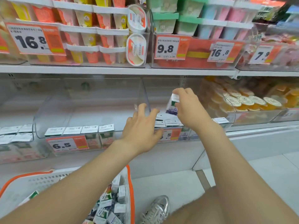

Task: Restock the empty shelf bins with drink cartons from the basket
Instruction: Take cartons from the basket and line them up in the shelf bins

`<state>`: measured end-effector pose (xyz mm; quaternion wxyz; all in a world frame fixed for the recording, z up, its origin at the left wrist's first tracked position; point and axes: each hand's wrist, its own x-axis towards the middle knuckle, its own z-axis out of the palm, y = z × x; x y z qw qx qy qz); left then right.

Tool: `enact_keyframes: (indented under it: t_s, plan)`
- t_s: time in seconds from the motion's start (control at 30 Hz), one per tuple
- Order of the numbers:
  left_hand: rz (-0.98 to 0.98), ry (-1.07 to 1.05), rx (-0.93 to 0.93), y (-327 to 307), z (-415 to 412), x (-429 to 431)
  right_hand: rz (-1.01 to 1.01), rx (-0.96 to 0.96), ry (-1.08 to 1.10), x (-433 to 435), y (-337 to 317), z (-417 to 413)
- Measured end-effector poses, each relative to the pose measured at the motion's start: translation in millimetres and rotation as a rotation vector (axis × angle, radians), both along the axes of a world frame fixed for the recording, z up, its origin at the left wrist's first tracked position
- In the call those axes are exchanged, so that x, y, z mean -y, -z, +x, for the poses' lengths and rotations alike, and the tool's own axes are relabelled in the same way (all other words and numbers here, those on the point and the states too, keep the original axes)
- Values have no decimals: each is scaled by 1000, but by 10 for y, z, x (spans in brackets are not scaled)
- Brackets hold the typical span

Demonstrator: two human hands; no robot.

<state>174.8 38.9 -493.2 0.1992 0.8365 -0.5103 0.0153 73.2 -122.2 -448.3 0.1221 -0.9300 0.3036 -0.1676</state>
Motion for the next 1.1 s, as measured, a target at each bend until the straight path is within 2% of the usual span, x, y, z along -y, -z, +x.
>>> enact_keyframes:
  t_s: [0.2, 0.3, 0.4, 0.67, 0.93, 1.1]
  plan:
    - [231, -88, 184, 153, -17, 163, 57, -313, -78, 233, 212, 202]
    - [250, -97, 231, 197, -37, 178, 211, -342, -66, 262, 250, 231]
    - [211, -97, 248, 205, -25, 176, 253, -332, -46, 249, 247, 267]
    - [42, -24, 193, 218, 71, 45, 248, -393, -126, 157, 229, 377]
    - [-107, 24, -78, 249, 112, -35, 269, -293, -144, 111, 328, 442]
    - [-107, 16, -152, 273, 157, -49, 287, -282, -164, 104, 308, 464]
